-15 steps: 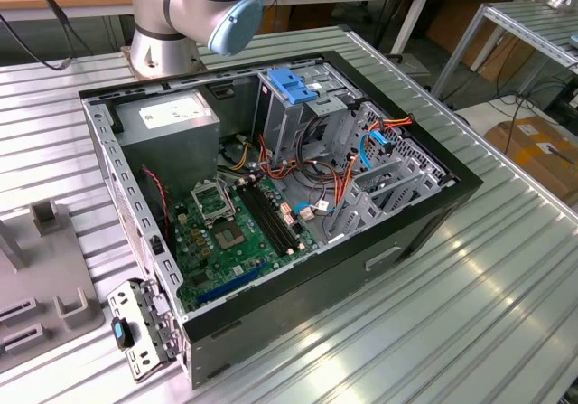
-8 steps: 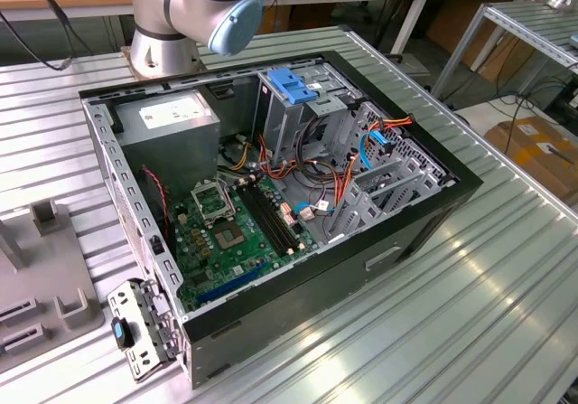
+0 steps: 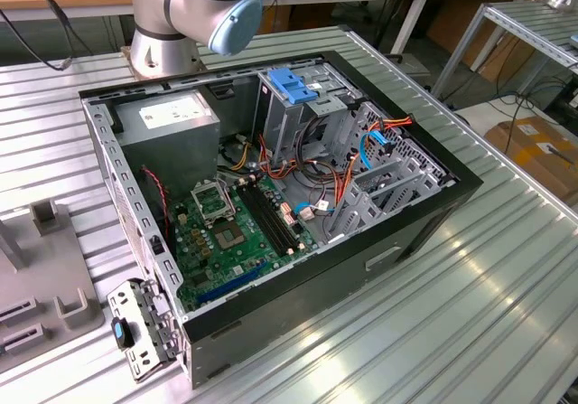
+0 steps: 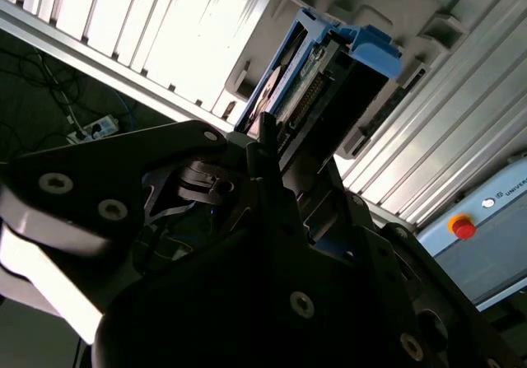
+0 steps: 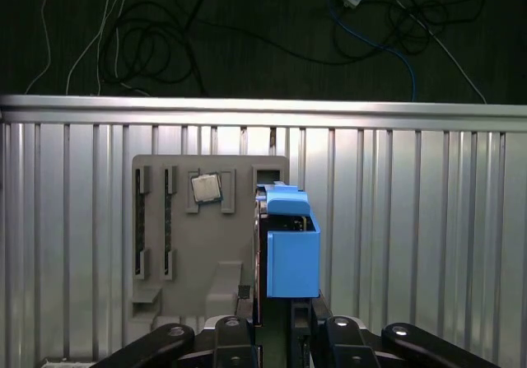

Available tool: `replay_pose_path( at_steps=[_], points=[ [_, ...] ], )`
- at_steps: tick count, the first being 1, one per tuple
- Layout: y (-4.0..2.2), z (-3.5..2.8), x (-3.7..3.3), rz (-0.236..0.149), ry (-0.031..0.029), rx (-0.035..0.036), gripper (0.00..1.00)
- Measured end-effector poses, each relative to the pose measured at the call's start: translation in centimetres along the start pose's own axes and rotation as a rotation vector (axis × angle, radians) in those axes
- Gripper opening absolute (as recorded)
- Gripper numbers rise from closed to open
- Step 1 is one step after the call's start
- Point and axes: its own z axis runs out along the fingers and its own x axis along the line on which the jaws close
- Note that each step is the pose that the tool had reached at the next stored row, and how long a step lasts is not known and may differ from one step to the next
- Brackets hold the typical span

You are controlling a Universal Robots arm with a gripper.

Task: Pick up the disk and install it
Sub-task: 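Pick up the disk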

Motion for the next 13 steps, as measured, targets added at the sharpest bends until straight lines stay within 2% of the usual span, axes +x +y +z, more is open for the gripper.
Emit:
replay_pose_path(
  at_steps=[13],
  points=[
    [-0.16,-0.12,0.0,0.0,0.0,-0.0001,0.35]
  ],
)
